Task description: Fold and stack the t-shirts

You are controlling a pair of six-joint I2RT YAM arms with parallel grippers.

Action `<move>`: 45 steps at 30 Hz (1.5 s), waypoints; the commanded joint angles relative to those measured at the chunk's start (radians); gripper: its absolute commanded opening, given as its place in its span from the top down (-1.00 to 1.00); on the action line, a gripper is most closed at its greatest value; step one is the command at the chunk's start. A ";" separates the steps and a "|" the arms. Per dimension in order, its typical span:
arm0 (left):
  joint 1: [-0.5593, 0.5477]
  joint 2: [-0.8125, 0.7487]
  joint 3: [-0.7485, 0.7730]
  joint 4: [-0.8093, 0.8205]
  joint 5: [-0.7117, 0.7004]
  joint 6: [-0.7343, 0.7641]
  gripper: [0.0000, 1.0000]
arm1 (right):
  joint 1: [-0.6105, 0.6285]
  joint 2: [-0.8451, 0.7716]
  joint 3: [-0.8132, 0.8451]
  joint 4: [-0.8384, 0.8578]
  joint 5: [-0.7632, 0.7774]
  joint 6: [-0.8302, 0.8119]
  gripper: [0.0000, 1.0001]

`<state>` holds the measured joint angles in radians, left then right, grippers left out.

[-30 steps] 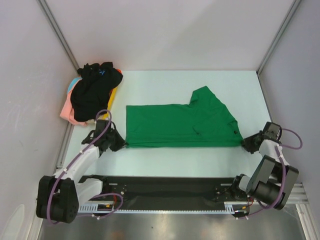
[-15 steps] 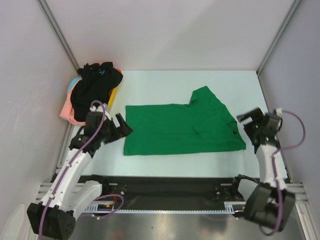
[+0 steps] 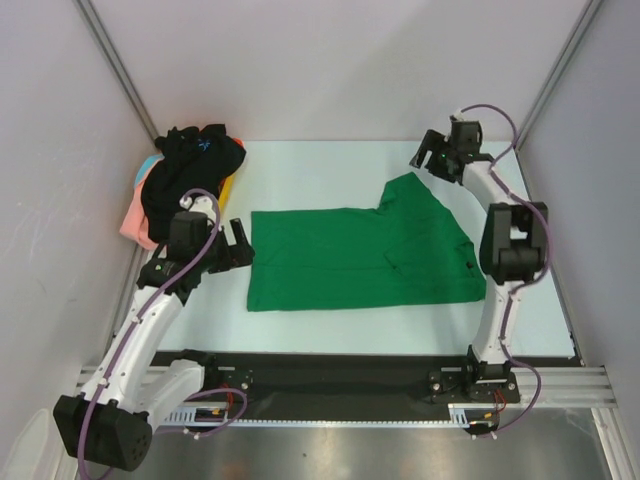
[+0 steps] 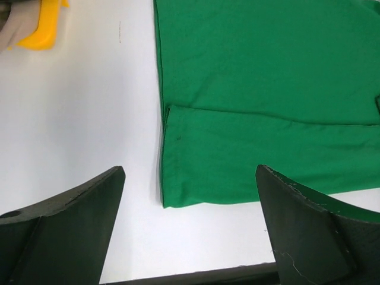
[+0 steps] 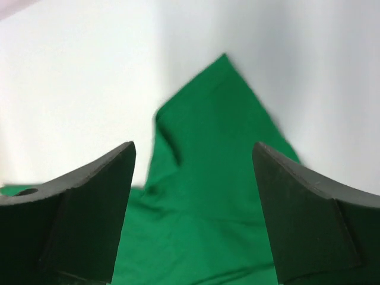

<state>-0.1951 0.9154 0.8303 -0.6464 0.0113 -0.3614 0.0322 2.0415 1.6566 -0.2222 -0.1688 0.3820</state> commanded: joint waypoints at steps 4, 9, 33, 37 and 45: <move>0.002 -0.018 -0.002 0.019 0.012 0.039 -0.95 | 0.011 0.301 0.398 -0.221 0.026 -0.072 -0.64; 0.003 -0.020 -0.003 0.022 0.016 0.039 -0.95 | 0.018 0.473 0.577 -0.295 0.017 -0.080 -0.61; 0.008 0.336 0.139 0.122 -0.070 -0.171 -0.82 | 0.015 0.441 0.464 -0.232 -0.097 -0.005 1.00; -0.006 0.613 0.264 0.189 -0.091 -0.198 -0.78 | 0.011 0.338 0.341 -0.175 -0.107 0.037 1.00; -0.006 0.931 0.593 0.168 -0.154 -0.198 -0.68 | -0.015 0.100 0.010 -0.007 -0.299 0.149 1.00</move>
<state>-0.1944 1.8011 1.2888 -0.4961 -0.0834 -0.5430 0.0216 2.2753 1.7332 -0.3363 -0.3901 0.4793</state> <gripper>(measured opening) 0.850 0.010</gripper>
